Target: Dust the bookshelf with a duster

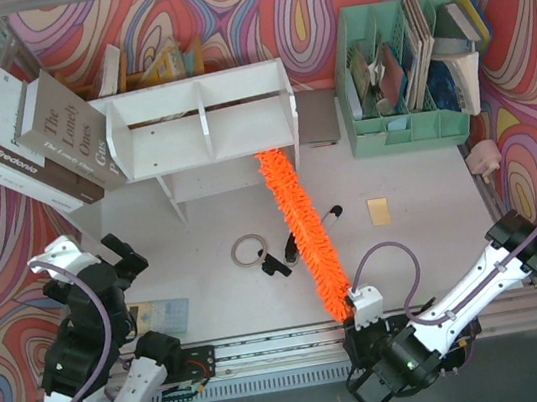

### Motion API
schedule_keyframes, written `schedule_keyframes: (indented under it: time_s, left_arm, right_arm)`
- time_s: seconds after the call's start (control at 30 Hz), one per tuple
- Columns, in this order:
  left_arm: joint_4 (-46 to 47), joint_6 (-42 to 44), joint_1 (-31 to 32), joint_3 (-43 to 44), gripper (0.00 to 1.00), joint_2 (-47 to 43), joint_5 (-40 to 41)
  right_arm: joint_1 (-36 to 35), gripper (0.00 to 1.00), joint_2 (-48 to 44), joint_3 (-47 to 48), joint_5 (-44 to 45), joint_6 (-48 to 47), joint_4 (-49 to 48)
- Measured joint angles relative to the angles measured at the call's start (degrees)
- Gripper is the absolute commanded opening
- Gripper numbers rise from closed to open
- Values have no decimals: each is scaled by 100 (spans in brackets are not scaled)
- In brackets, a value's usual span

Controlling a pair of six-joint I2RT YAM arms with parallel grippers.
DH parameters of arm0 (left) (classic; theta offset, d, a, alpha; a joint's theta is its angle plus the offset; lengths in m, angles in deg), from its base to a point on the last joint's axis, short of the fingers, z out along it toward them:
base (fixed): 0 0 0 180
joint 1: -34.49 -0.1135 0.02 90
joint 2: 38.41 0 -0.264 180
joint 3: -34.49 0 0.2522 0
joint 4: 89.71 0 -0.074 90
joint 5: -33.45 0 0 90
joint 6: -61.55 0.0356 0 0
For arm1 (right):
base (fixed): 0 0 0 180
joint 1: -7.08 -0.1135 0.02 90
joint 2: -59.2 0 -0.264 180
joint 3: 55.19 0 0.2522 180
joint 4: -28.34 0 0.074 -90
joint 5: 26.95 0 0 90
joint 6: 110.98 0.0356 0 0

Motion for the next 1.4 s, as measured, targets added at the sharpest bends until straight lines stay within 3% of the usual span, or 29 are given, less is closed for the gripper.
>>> schedule_keyframes:
  time_s: [0.23,0.47,0.63,0.83,1.07,1.4]
  left_arm:
    - [7,2,2,35,98,238,-201]
    - [7,48,7,94,98,496,-481]
    - [52,133,7,96,98,481,-608]
    - [42,133,7,105,98,308,-693]
    - [-44,127,7,133,98,273,-704]
    - [-186,-4,46,133,98,157,-680]
  right_arm:
    - [684,0,-323,-280,22,-549,-522]
    - [1569,0,-203,-120,-210,-2044,-1436]
    - [2070,0,404,214,-568,-3388,-2282]
    - [2194,0,1615,1130,-1187,-4717,-2997]
    - [2404,0,1508,1045,-1137,-4830,-3060]
    - [2459,0,564,417,-782,-4046,-2614]
